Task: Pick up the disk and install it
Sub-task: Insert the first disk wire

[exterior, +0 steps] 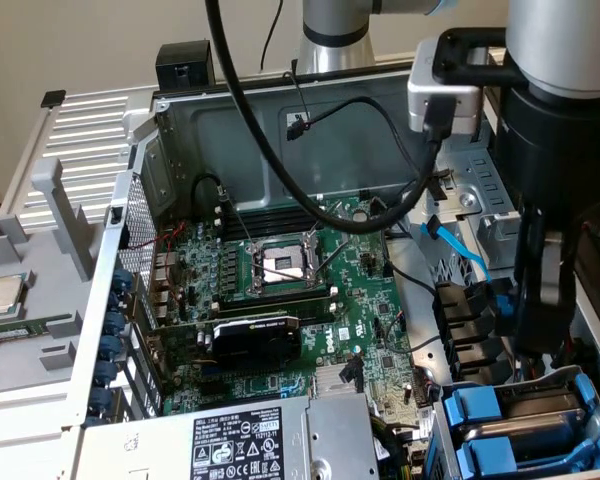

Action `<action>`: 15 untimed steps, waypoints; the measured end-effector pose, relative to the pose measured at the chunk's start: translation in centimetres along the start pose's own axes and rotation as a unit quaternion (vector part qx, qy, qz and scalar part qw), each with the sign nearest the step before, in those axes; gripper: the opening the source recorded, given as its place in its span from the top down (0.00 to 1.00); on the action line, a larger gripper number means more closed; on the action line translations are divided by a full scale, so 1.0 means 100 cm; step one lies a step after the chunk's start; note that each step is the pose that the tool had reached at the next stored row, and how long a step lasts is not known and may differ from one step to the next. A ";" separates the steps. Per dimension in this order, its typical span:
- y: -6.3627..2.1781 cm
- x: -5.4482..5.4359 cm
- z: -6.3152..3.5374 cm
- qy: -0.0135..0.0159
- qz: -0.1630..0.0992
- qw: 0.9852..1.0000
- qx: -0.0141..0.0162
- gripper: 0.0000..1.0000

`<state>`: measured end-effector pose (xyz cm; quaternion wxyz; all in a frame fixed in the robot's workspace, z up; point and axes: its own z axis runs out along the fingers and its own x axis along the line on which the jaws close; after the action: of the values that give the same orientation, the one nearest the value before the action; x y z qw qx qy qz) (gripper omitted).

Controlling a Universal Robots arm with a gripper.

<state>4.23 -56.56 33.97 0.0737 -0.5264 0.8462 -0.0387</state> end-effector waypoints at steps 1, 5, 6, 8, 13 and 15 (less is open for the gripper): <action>0.0010 0.001 -0.0001 0.000 0.000 1.000 0.001 0.40; 0.0014 0.001 -0.0001 -0.001 0.001 1.000 0.002 0.54; 0.0015 0.001 -0.0001 -0.001 0.001 1.000 0.002 0.54; 0.0015 0.001 -0.0003 -0.001 0.001 1.000 0.004 0.54; 0.0010 0.000 -0.0035 -0.001 0.001 1.000 0.005 0.54; 0.0008 0.000 -0.0046 -0.001 0.002 1.000 0.005 0.54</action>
<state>4.07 -56.55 34.41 0.0773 -0.5247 0.8467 -0.0425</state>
